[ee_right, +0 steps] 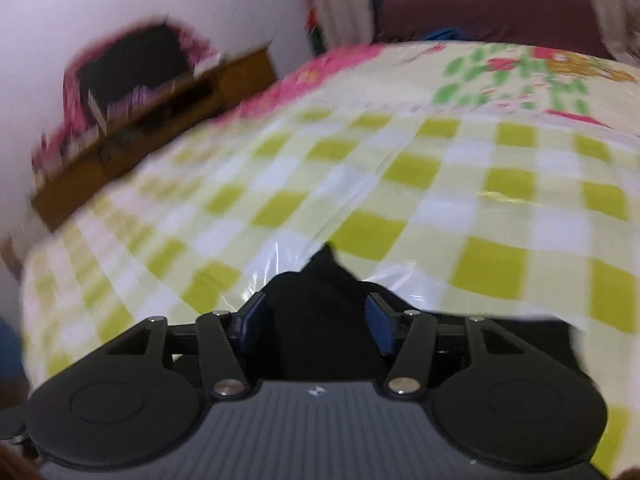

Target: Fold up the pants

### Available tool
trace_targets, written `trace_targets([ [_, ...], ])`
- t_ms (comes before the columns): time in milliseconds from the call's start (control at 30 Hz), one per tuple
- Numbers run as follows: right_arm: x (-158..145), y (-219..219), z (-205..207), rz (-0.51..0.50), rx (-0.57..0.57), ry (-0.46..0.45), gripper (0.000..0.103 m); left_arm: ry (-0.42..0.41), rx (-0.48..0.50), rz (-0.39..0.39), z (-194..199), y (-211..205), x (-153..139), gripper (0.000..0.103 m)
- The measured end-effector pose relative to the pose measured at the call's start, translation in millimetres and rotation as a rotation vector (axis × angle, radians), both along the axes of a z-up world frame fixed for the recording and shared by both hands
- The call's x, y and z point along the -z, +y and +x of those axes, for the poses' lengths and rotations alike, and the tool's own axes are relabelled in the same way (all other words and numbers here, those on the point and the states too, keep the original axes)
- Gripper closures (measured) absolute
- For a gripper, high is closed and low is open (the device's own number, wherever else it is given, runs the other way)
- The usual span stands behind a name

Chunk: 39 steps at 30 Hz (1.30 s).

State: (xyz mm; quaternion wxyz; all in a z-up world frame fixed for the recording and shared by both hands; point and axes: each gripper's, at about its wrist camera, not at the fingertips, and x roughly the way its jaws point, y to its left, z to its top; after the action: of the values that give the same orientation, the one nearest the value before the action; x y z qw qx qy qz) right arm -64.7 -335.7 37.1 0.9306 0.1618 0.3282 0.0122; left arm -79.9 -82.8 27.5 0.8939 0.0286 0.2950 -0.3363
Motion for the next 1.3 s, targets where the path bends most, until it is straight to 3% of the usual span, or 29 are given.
trace_targets([
  [100,-17.9,-16.4,-57.2,-0.026,0.063,-0.055,0.046,-0.072,0.022,0.022,-10.4,2.1,-19.8,0.020],
  [200,-11.0,-27.6,-97.3,0.023,0.111,-0.002,0.045,-0.110,0.017,0.012,-6.5,-3.4,-30.7,0.020],
  [267,6.9,-30.8,-108.2,0.052,0.151,0.065,0.045,-0.094,0.003,0.029,6.4,-15.4,-24.4,0.020],
  [333,29.0,-33.1,-108.1,0.094,0.179,0.121,0.044,-0.048,0.001,0.110,18.6,-27.8,-3.0,0.017],
  [400,37.0,-38.2,-110.8,0.154,0.233,0.131,0.044,0.008,-0.004,0.140,29.1,-28.6,14.2,0.014],
  [467,30.0,-44.6,-120.5,0.211,0.247,0.111,0.044,0.032,-0.004,0.100,31.0,-19.2,6.1,0.015],
  [567,26.1,-52.6,-142.0,0.284,0.254,0.100,0.044,-0.033,0.010,0.113,27.8,-18.4,-9.7,0.015],
  [633,33.8,-55.1,-141.8,0.333,0.242,0.117,0.044,-0.013,0.033,0.118,34.3,-25.1,-7.8,0.015],
  [767,52.0,-49.8,-123.7,0.421,0.246,0.112,0.030,0.082,0.099,0.127,47.2,-36.3,11.4,0.012],
  [933,50.2,-49.9,-119.8,0.426,0.219,0.105,0.028,0.035,0.137,0.098,45.1,-27.3,-5.5,0.011],
  [1000,55.8,-54.0,-122.9,0.462,0.218,0.088,0.028,0.074,0.150,0.130,51.8,-36.6,6.9,0.010],
  [1100,55.8,-45.1,-108.4,0.417,0.223,0.104,0.036,0.194,0.115,0.088,58.8,-44.4,25.5,0.010],
  [1167,51.6,-42.8,-97.4,0.359,0.206,0.124,0.048,0.133,0.095,0.107,43.2,-47.4,23.0,0.014],
  [1233,48.5,-52.4,-86.2,0.374,0.189,0.126,0.054,0.059,0.085,0.143,27.9,-48.1,18.5,0.017],
  [1300,44.1,-57.1,-69.5,0.353,0.162,0.123,0.056,0.037,0.060,0.150,25.8,-46.1,18.2,0.018],
])
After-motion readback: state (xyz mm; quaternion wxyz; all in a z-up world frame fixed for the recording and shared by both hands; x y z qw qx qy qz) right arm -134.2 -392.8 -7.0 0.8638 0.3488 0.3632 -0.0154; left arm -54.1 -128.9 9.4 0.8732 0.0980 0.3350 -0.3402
